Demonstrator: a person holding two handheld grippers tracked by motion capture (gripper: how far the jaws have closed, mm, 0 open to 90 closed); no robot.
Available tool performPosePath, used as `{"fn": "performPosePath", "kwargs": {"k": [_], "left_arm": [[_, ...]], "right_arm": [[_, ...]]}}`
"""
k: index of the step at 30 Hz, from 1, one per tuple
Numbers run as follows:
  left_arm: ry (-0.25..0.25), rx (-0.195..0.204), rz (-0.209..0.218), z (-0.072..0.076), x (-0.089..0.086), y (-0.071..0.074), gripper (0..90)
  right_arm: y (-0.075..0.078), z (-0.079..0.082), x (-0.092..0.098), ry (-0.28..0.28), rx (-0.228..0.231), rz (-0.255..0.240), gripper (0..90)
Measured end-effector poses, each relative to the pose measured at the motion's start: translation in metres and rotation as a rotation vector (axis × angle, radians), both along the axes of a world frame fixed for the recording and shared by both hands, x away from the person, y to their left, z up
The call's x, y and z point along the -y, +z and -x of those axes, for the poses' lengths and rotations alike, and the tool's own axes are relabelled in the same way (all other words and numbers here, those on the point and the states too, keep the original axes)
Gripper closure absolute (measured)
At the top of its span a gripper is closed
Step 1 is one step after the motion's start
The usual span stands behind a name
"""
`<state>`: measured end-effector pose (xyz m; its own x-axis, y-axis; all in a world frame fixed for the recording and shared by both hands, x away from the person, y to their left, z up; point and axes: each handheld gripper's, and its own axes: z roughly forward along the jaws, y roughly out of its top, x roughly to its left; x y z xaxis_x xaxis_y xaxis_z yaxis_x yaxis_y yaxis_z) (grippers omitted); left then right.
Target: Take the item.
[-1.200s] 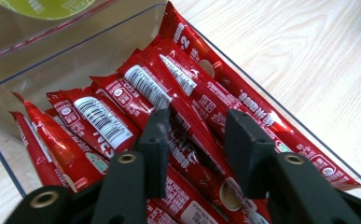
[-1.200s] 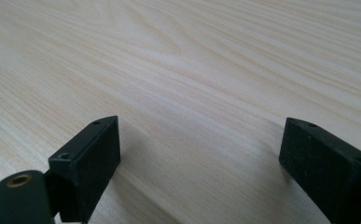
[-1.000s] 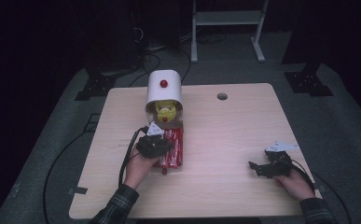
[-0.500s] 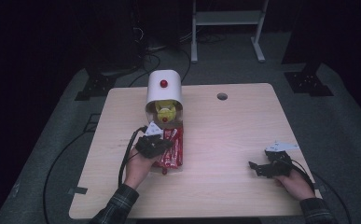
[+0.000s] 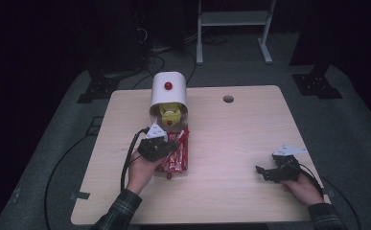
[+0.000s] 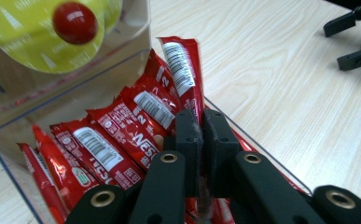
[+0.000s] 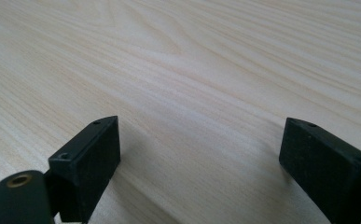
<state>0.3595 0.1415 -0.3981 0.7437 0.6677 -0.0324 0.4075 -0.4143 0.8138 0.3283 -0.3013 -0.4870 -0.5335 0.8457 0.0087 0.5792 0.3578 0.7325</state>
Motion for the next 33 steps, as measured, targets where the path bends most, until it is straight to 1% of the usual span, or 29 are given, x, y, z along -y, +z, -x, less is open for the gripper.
{"fn": "performPosePath", "kwargs": {"k": [1, 3, 4, 7, 16, 22, 23, 27, 30, 33], "left_arm": [[0.0, 0.0, 0.0, 0.0, 0.0, 0.0, 85.9], [0.005, 0.004, 0.021, 0.001, -0.004, 0.004, 85.9], [0.005, 0.004, 0.021, 0.001, -0.004, 0.004, 85.9], [0.012, 0.0, 0.042, 0.001, -0.009, 0.006, 85.9], [0.019, 0.027, 0.062, 0.004, -0.015, 0.016, 86.0], [0.024, 0.029, 0.07, 0.005, -0.02, 0.019, 85.9], [0.026, 0.031, 0.077, 0.005, -0.022, 0.02, 86.0], [0.028, 0.029, 0.076, 0.006, -0.026, 0.022, 85.9], [0.032, 0.032, 0.087, 0.006, -0.029, 0.023, 85.9], [0.035, 0.033, 0.087, 0.007, -0.031, 0.024, 86.0]], "right_arm": [[0.0, 0.0, 0.0, 0.0, 0.0, 0.0, 11.3], [0.0, 0.0, 0.0, 0.0, 0.0, 0.0, 11.3], [0.0, 0.0, 0.0, 0.0, 0.0, 0.0, 11.3], [0.0, 0.0, 0.0, 0.0, 0.0, 0.0, 11.3], [0.0, 0.0, 0.0, 0.0, 0.0, 0.0, 11.3], [0.0, 0.0, 0.0, 0.0, 0.0, 0.0, 11.3], [0.0, 0.0, 0.0, 0.0, 0.0, 0.0, 11.3], [0.0, 0.0, 0.0, 0.0, 0.0, 0.0, 11.3], [0.0, 0.0, 0.0, 0.0, 0.0, 0.0, 11.3], [0.0, 0.0, 0.0, 0.0, 0.0, -0.001, 11.3]]}}
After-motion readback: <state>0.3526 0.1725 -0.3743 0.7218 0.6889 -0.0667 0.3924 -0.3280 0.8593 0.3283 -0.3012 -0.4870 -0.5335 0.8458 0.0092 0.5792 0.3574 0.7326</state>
